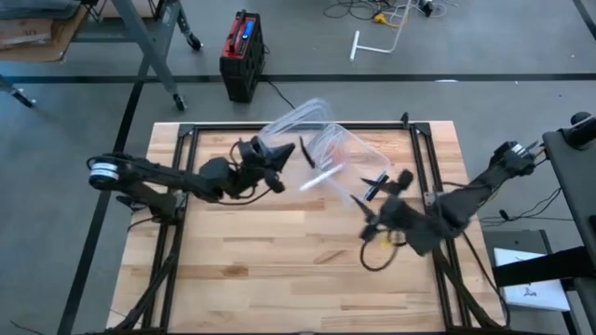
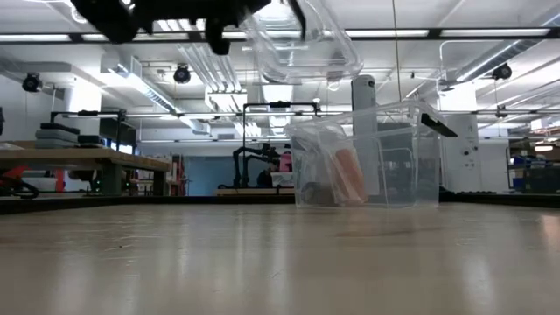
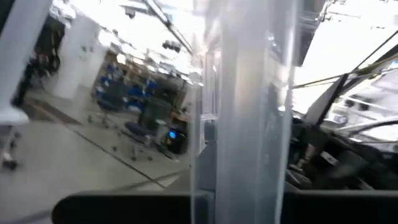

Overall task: Roll bandage
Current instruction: Close the transparent bin on the table

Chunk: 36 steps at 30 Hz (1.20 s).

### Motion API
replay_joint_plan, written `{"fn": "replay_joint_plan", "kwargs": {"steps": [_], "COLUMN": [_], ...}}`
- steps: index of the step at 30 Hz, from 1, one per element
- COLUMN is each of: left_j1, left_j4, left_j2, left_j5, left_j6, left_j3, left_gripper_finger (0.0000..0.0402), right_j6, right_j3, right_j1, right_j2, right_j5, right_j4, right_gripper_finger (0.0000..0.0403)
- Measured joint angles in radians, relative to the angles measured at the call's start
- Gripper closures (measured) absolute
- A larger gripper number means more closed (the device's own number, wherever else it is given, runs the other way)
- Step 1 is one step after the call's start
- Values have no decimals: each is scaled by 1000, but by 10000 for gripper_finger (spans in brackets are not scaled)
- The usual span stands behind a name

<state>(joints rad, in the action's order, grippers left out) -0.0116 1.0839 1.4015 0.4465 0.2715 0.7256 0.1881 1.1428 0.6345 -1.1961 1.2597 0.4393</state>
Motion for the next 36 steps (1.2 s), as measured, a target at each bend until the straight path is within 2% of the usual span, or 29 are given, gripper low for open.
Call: {"fn": "replay_joint_plan", "kwargs": {"steps": [4,7,10,13,18,23,29,30,33,36], "left_j1": [2,2,3,5,11,12,11,11,11,12], "left_j4": [4,-22,-35,-37,-30,-29,-29,-29,-50,-153], "left_j2": [99,155,192,223,244,239,237,237,221,166], "left_j5": [34,34,34,12,-22,-21,-31,-31,-41,-47], "left_j6": [-89,-114,-121,-117,-74,-75,-77,-84,-161,-239], "left_j3": [139,226,287,325,359,361,360,360,360,360], "left_gripper_finger": [402,401,401,401,401,401,401,401,391,363], "right_j6": [-357,-483,-504,-503,-498,-407,-401,-399,-397,-359], "right_j3": [-38,-38,-10,12,40,62,84,87,111,176], "right_j1": [-109,-163,-207,-249,-316,-356,-387,-391,-393,-394], "right_j2": [-71,-103,-117,-129,-145,-141,-135,-135,-135,-137], "right_j5": [-10,20,46,-16,-30,-30,-74,-87,-106,-118], "right_j4": [-429,-555,-545,-547,-493,-399,-393,-390,-377,-277], "right_gripper_finger": [184,176,172,177,211,266,373,380,380,376]}}
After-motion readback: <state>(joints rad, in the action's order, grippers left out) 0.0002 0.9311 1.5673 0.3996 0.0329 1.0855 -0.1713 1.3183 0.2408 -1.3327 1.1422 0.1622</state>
